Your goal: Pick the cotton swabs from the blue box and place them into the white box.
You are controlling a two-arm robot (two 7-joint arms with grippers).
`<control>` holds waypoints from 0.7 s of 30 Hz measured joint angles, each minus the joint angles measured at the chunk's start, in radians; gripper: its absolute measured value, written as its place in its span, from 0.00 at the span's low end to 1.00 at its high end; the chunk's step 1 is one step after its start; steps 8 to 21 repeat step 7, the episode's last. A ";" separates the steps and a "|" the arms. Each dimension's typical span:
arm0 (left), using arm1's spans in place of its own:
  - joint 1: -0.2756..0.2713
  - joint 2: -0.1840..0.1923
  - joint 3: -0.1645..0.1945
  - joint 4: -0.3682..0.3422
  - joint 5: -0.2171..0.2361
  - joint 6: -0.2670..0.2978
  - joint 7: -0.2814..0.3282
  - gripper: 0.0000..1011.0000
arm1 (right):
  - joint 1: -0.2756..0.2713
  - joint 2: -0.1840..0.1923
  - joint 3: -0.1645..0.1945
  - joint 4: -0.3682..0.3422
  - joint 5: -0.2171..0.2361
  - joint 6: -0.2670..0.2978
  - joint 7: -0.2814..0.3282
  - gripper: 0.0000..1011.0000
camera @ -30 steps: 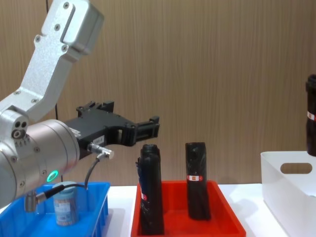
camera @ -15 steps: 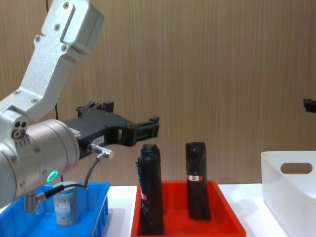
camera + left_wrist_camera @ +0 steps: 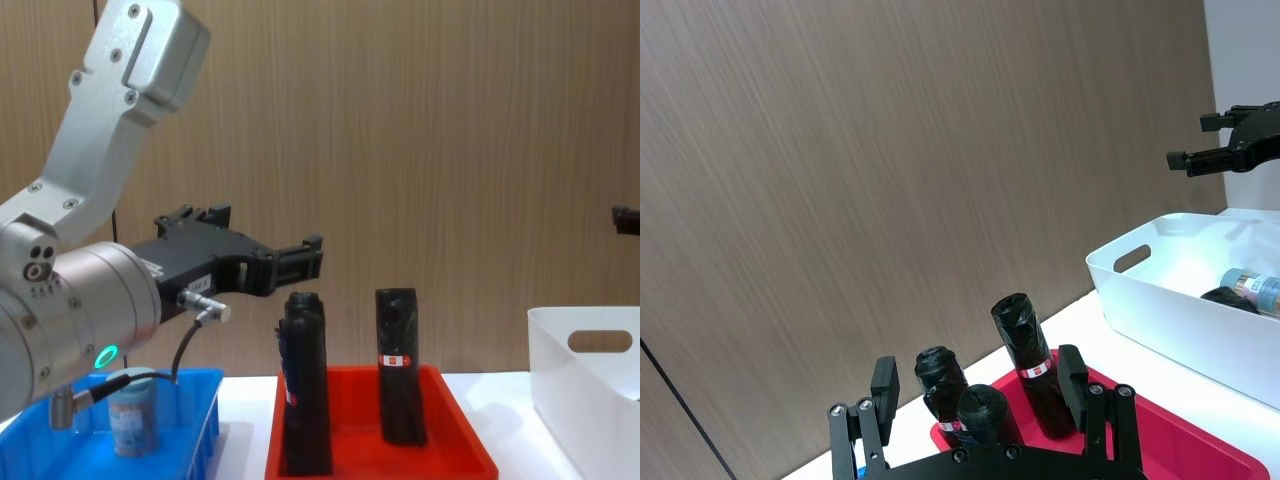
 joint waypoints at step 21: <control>0.000 0.000 0.000 0.000 0.000 0.000 0.000 0.99 | 0.000 0.000 0.000 0.003 -0.004 -0.003 -0.001 0.99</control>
